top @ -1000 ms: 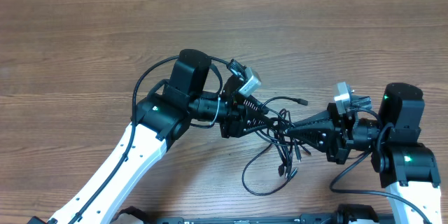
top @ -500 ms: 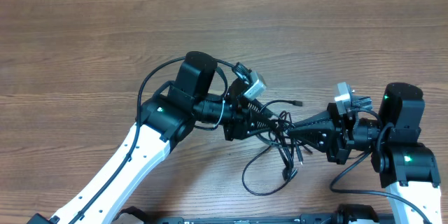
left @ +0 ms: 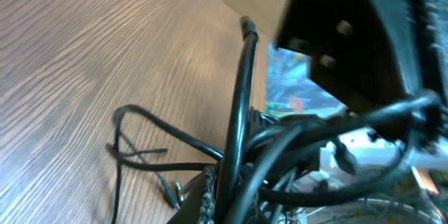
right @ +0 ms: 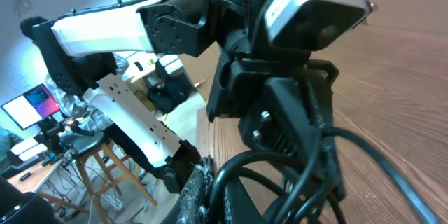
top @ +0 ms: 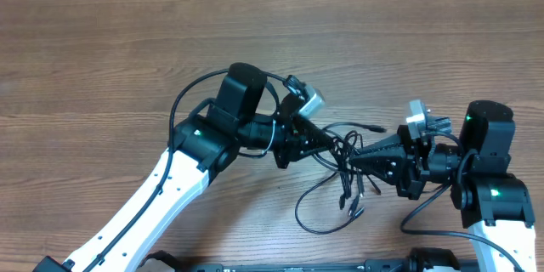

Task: Untangle cables

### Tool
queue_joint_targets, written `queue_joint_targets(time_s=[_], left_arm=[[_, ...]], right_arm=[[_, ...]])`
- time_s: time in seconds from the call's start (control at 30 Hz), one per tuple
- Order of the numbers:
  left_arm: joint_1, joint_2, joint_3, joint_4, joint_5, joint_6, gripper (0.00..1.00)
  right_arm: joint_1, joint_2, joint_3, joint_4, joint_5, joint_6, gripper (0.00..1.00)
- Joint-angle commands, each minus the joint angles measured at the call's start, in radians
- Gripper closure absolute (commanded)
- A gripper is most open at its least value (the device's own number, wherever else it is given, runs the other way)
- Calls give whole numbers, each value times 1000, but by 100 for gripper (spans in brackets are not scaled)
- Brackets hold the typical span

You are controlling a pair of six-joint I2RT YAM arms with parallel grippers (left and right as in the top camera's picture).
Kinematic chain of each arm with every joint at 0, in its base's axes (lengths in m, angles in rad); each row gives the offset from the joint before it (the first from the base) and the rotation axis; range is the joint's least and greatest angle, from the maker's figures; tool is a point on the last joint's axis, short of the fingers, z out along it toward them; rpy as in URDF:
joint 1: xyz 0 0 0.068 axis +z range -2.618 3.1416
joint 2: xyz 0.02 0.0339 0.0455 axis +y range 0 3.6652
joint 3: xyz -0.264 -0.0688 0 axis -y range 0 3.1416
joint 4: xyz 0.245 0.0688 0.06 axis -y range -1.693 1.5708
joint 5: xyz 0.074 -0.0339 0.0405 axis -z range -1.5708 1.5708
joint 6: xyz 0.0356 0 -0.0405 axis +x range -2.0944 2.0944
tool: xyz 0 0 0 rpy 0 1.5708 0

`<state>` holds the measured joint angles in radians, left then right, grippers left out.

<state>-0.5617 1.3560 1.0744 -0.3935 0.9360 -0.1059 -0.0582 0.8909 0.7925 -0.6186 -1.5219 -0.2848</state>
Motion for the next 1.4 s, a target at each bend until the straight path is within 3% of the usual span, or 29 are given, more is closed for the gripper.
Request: queue_joint_targets(time_s=[0.0, 0.2, 0.37, 0.53, 0.57, 0.6, 0.67, 0.77, 1.0, 1.17, 1.37], left_arm=[[31, 9, 7, -1, -268, -246, 96], [78, 9, 7, 1, -420, -488, 96], [104, 9, 7, -14, -428, -584, 96], [103, 9, 7, -25, -369, -467, 95], [104, 9, 7, -24, -340, -433, 77], [105, 9, 7, -20, -302, -399, 48], [105, 9, 7, 3, -218, -336, 21], [105, 9, 7, 49, -34, -196, 0], [102, 9, 7, 53, 175, -33, 0], [102, 9, 7, 54, 282, 84, 30], [102, 10, 7, 54, 288, 93, 22]], right_arm=[[5, -11, 5, -8, -46, -3, 96], [5, -11, 5, -20, -43, -3, 96], [5, -11, 5, -20, -43, -3, 96], [5, -11, 5, -24, -17, -3, 96], [5, -11, 5, -30, -10, -3, 96], [5, -11, 5, -43, 0, -3, 96], [5, -11, 5, -47, 2, -3, 96], [5, -11, 5, -46, 2, -3, 96], [5, -11, 5, -46, -20, -3, 96], [5, -11, 5, -46, -29, -3, 96], [5, -11, 5, -42, -48, -3, 96]])
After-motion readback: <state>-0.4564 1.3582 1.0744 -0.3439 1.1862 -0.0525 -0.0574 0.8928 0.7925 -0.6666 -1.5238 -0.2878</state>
